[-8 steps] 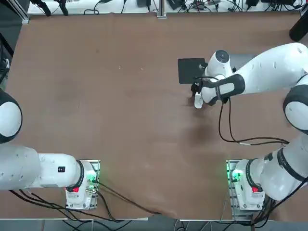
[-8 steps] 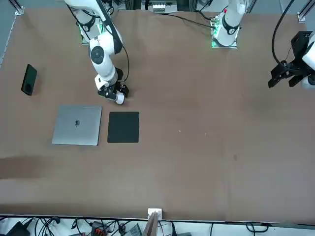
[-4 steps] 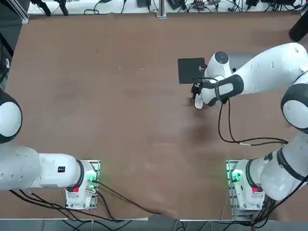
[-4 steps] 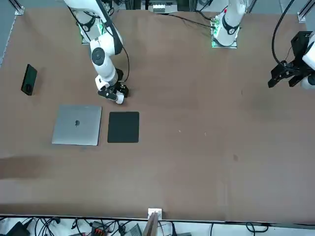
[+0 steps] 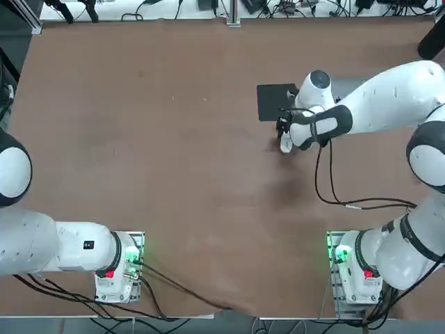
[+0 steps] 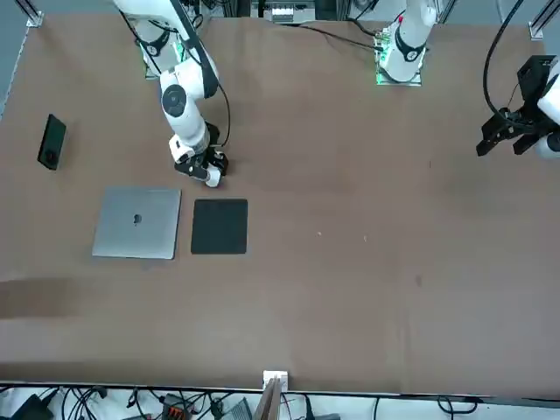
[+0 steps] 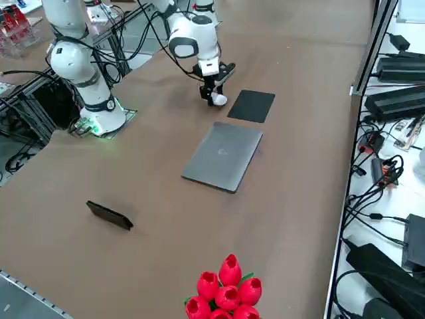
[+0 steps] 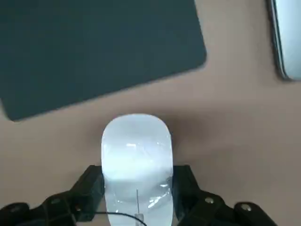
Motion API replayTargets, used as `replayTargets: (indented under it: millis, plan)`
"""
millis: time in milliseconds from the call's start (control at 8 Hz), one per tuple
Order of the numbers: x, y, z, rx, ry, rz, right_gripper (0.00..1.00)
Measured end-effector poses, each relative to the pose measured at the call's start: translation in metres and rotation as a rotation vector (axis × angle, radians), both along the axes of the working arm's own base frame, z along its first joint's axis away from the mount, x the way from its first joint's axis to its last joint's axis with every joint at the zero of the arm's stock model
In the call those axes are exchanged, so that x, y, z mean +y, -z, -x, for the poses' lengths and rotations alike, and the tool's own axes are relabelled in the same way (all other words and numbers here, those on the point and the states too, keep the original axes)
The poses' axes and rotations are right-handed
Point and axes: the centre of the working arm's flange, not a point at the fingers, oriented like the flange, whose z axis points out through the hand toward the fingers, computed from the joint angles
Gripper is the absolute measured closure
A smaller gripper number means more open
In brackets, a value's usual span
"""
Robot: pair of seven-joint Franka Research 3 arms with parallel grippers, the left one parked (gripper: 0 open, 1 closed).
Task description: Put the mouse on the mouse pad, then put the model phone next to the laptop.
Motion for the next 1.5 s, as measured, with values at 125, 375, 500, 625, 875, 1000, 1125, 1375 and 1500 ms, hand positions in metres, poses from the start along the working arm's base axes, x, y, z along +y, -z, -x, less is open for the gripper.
replayTargets:
  millis: [125, 375, 500, 625, 875, 1000, 1125, 1375, 1500]
  plan:
    - [0.009, -0.019, -0.018, -0.011, -0.027, -0.008, 0.22]
    - [0.026, -0.065, -0.067, 0.046, -0.166, 0.016, 0.22]
    - [0.032, -0.078, -0.094, 0.069, -0.231, 0.023, 0.22]
    - [0.036, -0.078, -0.12, 0.07, -0.267, 0.03, 0.22]
    - [0.04, -0.041, -0.157, 0.069, -0.303, 0.07, 0.22]
    - [0.041, -0.019, -0.165, 0.078, -0.317, 0.095, 0.22]
    - [0.037, -0.005, -0.172, 0.084, -0.316, 0.107, 0.22]
    - [0.029, 0.002, -0.18, 0.075, -0.306, 0.107, 0.22]
    - [0.027, 0.002, -0.181, 0.074, -0.303, 0.106, 0.19]
